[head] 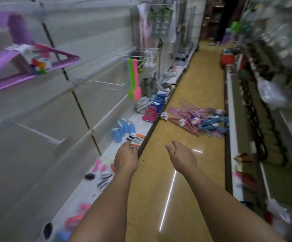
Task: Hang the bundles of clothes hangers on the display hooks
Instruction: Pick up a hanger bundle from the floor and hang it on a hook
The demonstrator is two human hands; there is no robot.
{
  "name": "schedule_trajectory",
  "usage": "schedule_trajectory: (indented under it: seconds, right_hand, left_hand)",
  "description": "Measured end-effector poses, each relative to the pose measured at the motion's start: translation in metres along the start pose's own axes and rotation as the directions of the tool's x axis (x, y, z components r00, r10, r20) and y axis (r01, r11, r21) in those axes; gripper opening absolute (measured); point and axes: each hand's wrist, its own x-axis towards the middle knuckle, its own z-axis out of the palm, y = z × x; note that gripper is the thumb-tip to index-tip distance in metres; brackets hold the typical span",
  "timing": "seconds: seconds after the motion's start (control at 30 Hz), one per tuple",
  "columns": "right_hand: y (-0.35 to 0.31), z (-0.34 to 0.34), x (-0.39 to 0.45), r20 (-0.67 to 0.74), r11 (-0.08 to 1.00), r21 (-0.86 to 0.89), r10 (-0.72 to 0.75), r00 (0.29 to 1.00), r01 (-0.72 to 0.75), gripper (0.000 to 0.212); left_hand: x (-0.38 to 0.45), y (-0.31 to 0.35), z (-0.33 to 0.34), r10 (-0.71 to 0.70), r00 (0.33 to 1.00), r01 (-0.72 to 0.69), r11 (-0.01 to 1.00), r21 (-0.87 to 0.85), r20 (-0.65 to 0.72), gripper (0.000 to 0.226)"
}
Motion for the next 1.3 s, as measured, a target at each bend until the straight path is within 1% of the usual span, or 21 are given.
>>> schedule_trajectory:
  seconds: [0.17,0.3,0.4,0.6,0.7,0.8,0.93,1.13,1.3]
  right_hand:
    - [0.074,-0.031,0.034,-0.03,0.993,0.015,0.118,0.993,-0.117,0.055]
    - [0.127,-0.045,0.057,-0.045,0.98,0.032,0.196,0.98,-0.194,0.057]
    - [0.164,-0.054,0.073,-0.049,0.966,0.049,0.257,0.965,-0.255,0.058]
    - [0.213,-0.072,0.109,-0.052,0.939,0.043,0.344,0.938,-0.342,0.058]
    - [0.23,-0.079,0.132,-0.061,0.927,0.03,0.374,0.925,-0.373,0.058]
    - [0.24,-0.084,0.163,-0.07,0.91,0.038,0.414,0.908,-0.412,0.059]
    - [0.243,-0.094,0.219,-0.096,0.892,0.048,0.452,0.887,-0.449,0.057]
    - [0.23,-0.093,0.306,-0.08,0.9,-0.013,0.433,0.898,-0.435,0.056]
    - [0.237,-0.083,0.36,-0.06,0.889,-0.036,0.455,0.889,-0.457,0.057]
  left_hand:
    - [0.024,0.066,0.066,0.094,0.988,-0.101,0.994,0.053,0.119,0.041]
    - [0.036,0.113,0.112,0.174,0.964,-0.184,0.982,0.033,0.202,0.043]
    - [0.047,0.144,0.146,0.197,0.944,-0.216,0.975,0.045,0.266,0.044]
    - [0.074,0.198,0.198,0.227,0.916,-0.267,0.961,0.079,0.331,0.044]
    - [0.097,0.217,0.223,0.253,0.895,-0.295,0.953,0.062,0.366,0.044]
    - [0.128,0.233,0.244,0.282,0.884,-0.326,0.944,0.059,0.374,0.044]
    - [0.186,0.255,0.265,0.309,0.872,-0.348,0.937,0.038,0.38,0.042]
    - [0.271,0.277,0.29,0.305,0.861,-0.354,0.934,0.047,0.408,0.042]
    - [0.33,0.282,0.311,0.29,0.853,-0.345,0.937,0.052,0.434,0.043]
